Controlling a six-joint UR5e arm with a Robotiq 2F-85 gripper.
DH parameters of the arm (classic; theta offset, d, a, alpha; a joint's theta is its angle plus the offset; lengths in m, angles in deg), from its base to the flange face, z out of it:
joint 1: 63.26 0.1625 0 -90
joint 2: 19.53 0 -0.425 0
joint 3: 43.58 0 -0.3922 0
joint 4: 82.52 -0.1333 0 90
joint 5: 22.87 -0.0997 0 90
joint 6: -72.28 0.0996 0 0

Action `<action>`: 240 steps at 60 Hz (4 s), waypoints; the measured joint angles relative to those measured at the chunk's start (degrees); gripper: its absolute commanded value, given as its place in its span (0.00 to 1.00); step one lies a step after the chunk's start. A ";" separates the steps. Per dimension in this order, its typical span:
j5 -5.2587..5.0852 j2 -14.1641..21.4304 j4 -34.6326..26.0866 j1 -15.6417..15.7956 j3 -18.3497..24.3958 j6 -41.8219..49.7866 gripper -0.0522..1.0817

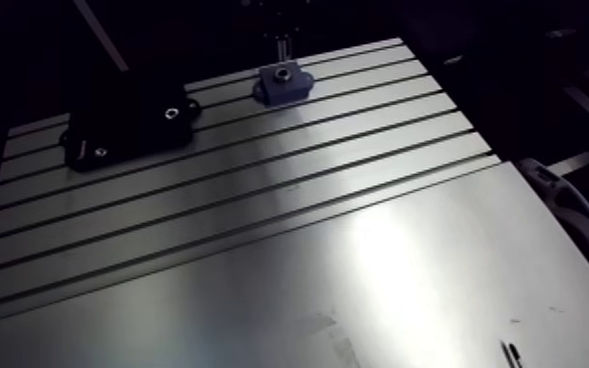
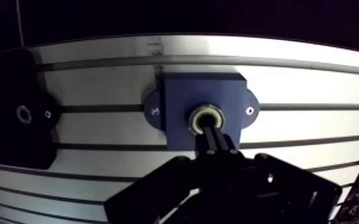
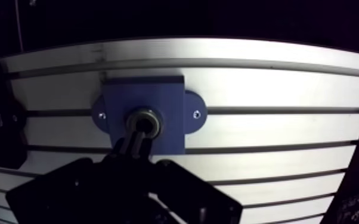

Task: Pick up the bearing and press it into the housing until flush.

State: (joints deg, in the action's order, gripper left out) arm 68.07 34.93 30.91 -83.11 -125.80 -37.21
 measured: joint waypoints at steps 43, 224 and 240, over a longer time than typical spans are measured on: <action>0.15 -1.55 0.85 -0.11 -0.10 -0.17 1.00; 0.17 -2.48 2.58 -0.15 -1.13 -0.22 1.00; 0.16 -2.50 2.94 -0.19 -1.12 -0.25 1.00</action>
State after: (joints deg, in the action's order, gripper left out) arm 68.23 32.42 33.84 -83.30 -126.92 -37.45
